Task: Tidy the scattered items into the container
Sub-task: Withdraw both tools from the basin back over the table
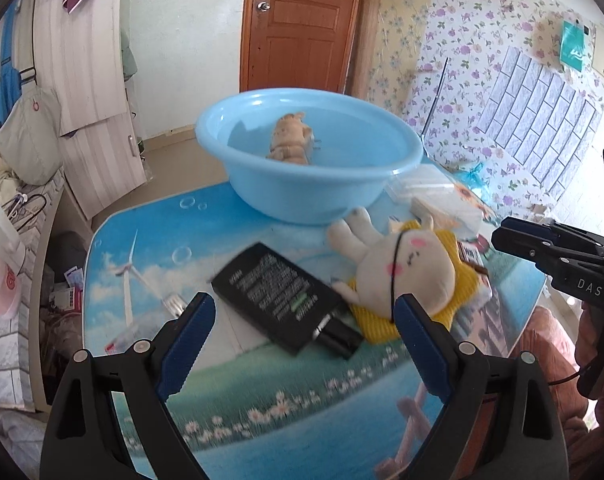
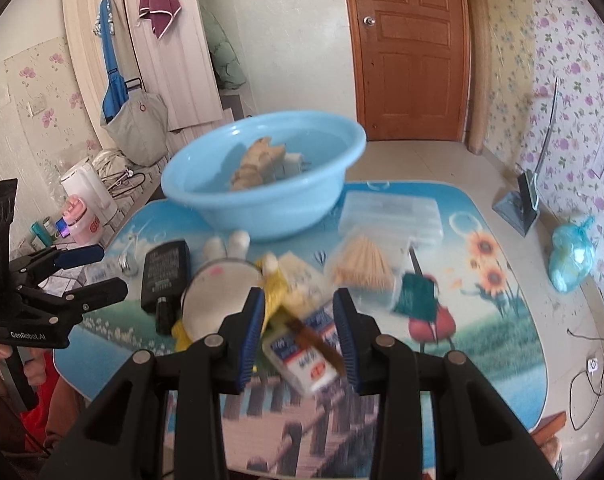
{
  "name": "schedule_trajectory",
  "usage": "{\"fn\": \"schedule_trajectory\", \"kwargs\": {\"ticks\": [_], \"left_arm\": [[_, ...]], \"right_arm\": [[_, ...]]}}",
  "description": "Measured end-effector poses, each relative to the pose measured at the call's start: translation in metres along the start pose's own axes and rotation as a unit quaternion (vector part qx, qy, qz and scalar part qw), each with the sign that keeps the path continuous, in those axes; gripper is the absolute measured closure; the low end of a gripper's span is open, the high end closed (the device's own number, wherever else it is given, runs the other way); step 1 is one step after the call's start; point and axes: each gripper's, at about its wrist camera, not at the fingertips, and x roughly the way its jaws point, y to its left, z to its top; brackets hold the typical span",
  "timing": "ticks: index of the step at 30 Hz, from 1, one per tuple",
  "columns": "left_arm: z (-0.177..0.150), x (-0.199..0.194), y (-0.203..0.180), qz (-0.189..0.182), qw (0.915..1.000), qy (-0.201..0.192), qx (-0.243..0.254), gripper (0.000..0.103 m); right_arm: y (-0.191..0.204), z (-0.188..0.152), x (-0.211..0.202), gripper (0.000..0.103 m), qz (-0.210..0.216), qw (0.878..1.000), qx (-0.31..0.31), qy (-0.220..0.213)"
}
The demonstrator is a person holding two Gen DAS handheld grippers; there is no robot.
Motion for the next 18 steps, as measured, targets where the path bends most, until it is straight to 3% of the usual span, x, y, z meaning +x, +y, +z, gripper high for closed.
{"fn": "schedule_trajectory", "kwargs": {"ticks": [12, 18], "left_arm": [[-0.030, -0.006, 0.010, 0.008, 0.9998, 0.019, -0.008, 0.012], [-0.038, -0.007, 0.020, 0.016, 0.9996, 0.022, -0.012, 0.007]], "right_arm": [[-0.008, -0.020, 0.000, 0.057, -0.012, 1.000, 0.005, 0.012], [-0.009, -0.025, 0.004, 0.044, -0.022, 0.999, 0.012, 0.023]]}}
